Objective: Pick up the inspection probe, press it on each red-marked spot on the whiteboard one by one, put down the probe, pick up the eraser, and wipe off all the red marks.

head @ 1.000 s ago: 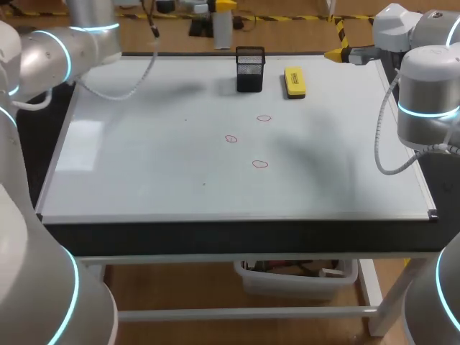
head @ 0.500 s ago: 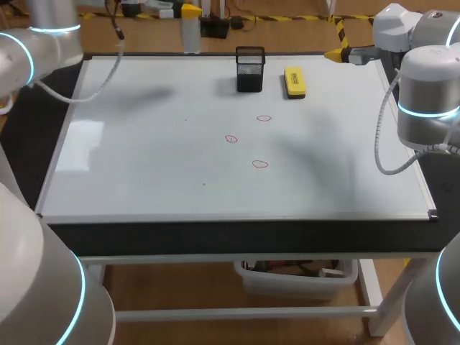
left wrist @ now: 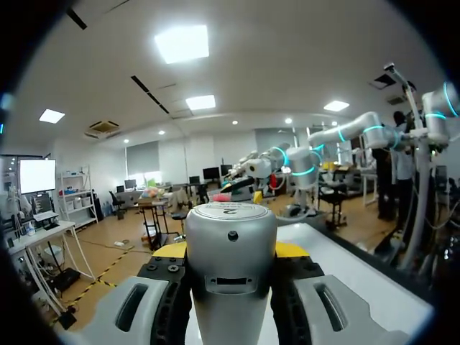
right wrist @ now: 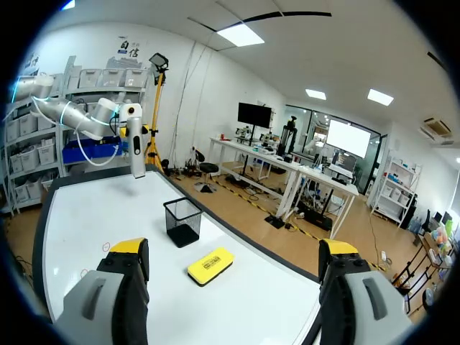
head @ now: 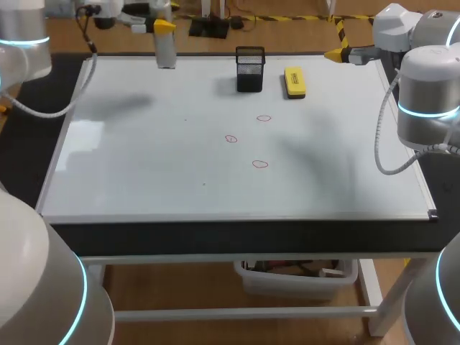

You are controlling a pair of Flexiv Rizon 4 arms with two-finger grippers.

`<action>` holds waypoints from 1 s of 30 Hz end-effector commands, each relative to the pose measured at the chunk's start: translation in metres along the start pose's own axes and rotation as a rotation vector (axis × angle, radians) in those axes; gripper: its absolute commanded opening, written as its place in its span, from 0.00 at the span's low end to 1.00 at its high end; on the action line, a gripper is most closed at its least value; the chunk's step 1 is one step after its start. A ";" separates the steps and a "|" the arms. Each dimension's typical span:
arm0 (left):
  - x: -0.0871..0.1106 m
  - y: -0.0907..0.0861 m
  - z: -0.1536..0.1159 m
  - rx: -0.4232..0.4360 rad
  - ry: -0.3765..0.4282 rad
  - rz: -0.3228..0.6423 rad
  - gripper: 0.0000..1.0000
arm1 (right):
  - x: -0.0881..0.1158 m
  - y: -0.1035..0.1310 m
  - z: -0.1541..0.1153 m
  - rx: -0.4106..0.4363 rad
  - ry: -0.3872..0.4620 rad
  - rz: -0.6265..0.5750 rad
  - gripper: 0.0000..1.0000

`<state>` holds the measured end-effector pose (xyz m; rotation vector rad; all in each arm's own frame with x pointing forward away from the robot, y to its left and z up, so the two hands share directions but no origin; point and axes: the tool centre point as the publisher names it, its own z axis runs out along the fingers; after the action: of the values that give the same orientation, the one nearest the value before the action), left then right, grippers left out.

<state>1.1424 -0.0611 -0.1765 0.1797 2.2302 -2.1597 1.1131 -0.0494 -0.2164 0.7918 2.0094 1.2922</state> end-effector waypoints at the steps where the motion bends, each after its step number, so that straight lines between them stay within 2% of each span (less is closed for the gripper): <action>1: 0.020 0.004 -0.011 0.002 -0.310 -0.006 0.00 | 0.000 0.000 0.000 0.001 0.001 0.000 1.00; 16: 0.033 0.026 -0.038 -0.020 -0.314 -0.044 0.00 | 0.000 0.000 0.000 0.001 0.001 0.000 1.00; 23: 0.035 0.031 -0.049 -0.036 -0.306 -0.050 0.00 | 0.000 0.000 0.000 0.001 0.001 0.000 1.00; 30: 0.035 0.031 -0.049 -0.036 -0.306 -0.050 0.00 | 0.000 0.000 0.000 0.001 0.001 0.000 1.00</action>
<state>1.1199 -0.0071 -0.2126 -0.0425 2.2025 -2.0931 1.1131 -0.0494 -0.2164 0.7918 2.0094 1.2923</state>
